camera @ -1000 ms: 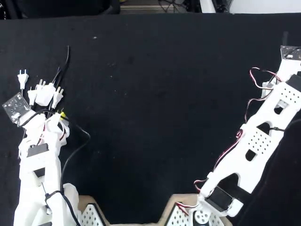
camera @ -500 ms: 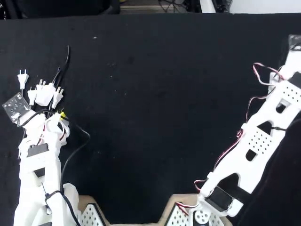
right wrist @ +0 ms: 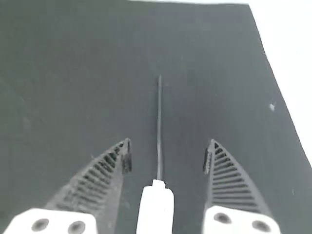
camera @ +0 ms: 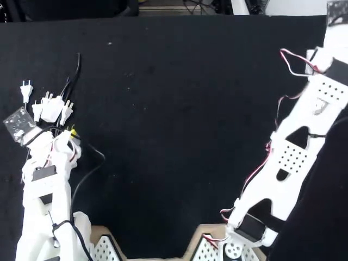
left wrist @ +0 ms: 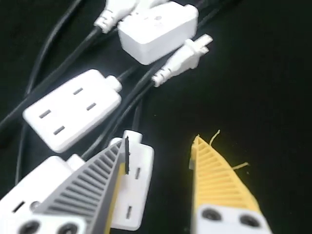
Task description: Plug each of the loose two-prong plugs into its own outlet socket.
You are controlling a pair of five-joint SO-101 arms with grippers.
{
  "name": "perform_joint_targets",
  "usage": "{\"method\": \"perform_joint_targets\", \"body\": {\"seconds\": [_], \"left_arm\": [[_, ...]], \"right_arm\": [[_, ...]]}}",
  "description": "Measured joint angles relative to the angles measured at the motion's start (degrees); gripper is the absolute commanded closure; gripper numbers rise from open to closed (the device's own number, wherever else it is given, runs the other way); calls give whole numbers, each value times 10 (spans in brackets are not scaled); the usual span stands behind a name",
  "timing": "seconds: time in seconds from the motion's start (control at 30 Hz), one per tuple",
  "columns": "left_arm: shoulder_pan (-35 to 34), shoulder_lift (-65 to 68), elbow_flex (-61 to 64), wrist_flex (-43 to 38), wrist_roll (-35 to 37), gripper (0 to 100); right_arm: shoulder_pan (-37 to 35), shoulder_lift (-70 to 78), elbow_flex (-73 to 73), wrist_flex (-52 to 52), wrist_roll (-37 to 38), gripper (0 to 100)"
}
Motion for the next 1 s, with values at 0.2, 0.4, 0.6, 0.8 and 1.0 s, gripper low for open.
{"method": "perform_joint_targets", "body": {"seconds": [0.2,0.4,0.6,0.8,1.0], "left_arm": [[24,0,0,0,-2,784],[25,0,0,0,-2,784],[25,0,0,0,-2,784],[25,0,0,0,-2,784],[25,0,0,0,-2,784]], "right_arm": [[-57,-98,-1,101,-4,776],[-127,-171,-2,186,-5,776],[-153,-201,21,187,-42,776],[-166,-359,222,187,-100,776],[-239,-571,577,183,-104,776]]}}
